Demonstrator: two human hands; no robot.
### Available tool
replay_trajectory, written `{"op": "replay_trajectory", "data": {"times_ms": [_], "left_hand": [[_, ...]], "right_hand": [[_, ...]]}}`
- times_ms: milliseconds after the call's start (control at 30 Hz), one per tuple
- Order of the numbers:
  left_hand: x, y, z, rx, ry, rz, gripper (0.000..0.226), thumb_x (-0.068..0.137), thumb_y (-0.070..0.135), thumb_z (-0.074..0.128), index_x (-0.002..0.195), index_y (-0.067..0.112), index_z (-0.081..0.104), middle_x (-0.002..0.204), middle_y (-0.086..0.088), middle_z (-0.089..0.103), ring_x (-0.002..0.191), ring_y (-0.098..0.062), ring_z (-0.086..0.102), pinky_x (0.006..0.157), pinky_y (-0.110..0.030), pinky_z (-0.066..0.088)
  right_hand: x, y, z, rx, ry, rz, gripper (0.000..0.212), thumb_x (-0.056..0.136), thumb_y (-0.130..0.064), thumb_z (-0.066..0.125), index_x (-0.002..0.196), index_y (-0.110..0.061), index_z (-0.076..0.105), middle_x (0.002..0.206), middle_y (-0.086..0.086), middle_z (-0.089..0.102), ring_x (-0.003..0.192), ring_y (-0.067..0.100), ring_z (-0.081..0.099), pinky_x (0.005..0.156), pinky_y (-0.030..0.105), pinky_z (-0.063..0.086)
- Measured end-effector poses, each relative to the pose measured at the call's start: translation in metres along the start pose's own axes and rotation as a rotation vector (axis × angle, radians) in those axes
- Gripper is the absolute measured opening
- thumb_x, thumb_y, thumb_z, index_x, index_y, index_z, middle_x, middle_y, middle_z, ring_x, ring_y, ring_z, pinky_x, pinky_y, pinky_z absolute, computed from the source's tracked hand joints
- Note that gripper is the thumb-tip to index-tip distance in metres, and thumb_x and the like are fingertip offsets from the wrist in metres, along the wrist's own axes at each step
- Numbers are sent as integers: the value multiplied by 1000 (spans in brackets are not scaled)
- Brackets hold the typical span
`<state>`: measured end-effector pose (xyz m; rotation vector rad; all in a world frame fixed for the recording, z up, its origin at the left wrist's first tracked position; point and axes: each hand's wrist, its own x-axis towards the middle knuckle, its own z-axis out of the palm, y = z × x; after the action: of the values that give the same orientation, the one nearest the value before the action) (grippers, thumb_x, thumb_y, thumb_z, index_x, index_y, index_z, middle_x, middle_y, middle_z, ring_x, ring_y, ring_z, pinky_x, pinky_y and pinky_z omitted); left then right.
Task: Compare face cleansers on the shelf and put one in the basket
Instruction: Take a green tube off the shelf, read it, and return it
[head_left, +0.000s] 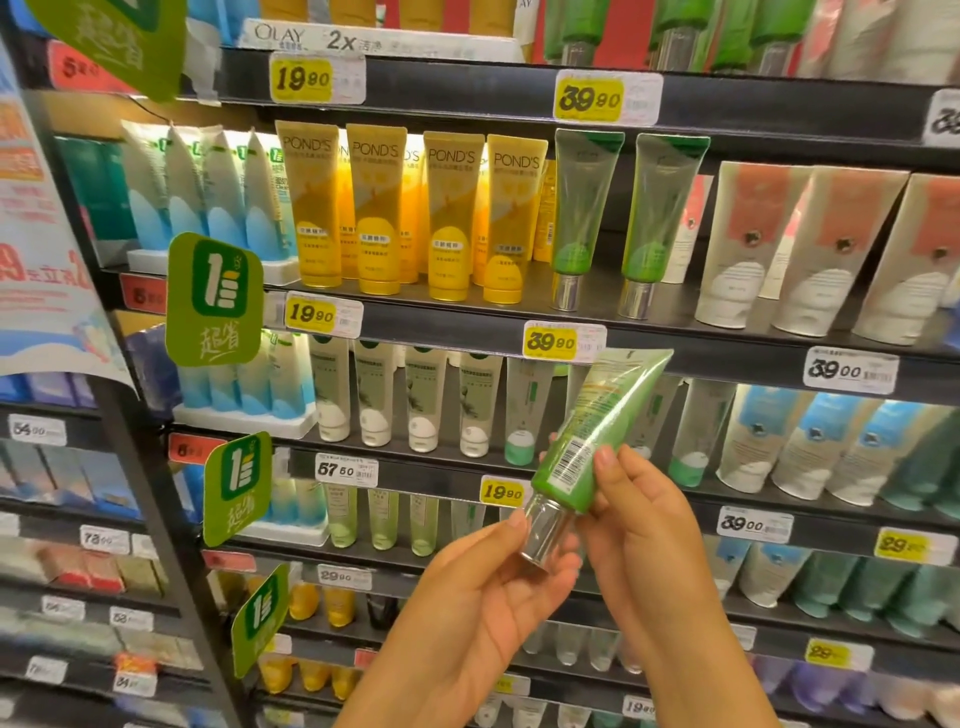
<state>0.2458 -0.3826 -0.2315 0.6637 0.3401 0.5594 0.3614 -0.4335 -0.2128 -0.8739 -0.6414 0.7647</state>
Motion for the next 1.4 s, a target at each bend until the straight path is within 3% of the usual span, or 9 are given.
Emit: {"op": "replay_trajectory", "data": {"times_ms": [167,333,533,700,867,1033,1167,1400], "left_hand": [[5,1,-3,10,24,57,29,64,8,70,88,-7,72,94,-25,70,74,-26,70,61,-29,57],[8,1,-4,3,27,61,33,65,4,68,96,-8,69,97,-23,69,76,-27,70,65,-31,58],[8,4,2,-66,12,0,35,67,15,67,90,-11,70,96,-32,66,77,-32,69,60,-31,58],[9,3,-1,-43,40,42,29,71,13,65,90,-8,71,102,-30,67,80,-31,70,61,-31,58],[9,3,-5,-38,74,95,42,67,6,67,106,-10,61,99,-24,69,74,-27,69,61,-30,58],[8,3,-6,56,139,124,43,59,0,69,101,-4,63,91,-21,71,78,-25,71,62,-31,58],[6,4,-6,2,111,83,39,62,2,69,99,-8,67,93,-24,70,78,-30,70,62,-33,58],[2,5,0,-126,26,-28,25,69,11,64,80,-11,72,97,-35,65,76,-35,70,60,-35,59]], "right_hand": [[6,1,0,11,-22,21,31,78,-26,58,99,-5,65,86,10,68,76,18,64,66,27,56],[10,1,0,-66,-10,-26,34,76,-28,61,102,-8,66,92,9,71,81,18,66,69,26,56],[15,1,3,77,52,-55,50,74,-20,62,120,-5,50,88,7,73,75,15,68,64,25,57],[16,3,2,82,30,-42,39,75,-19,61,111,-7,52,85,7,73,74,14,69,66,26,58],[15,3,2,23,-21,-11,34,76,-22,59,106,-6,59,87,7,71,78,15,67,67,24,56],[15,3,4,-113,-23,40,41,67,-33,66,100,-9,63,82,1,69,77,13,67,65,23,52],[13,2,1,-100,-24,37,36,69,-30,66,96,-6,67,81,5,69,75,15,66,63,22,53],[10,2,-1,24,-40,34,36,80,-21,53,110,-2,60,100,17,65,87,24,60,73,30,55]]}}
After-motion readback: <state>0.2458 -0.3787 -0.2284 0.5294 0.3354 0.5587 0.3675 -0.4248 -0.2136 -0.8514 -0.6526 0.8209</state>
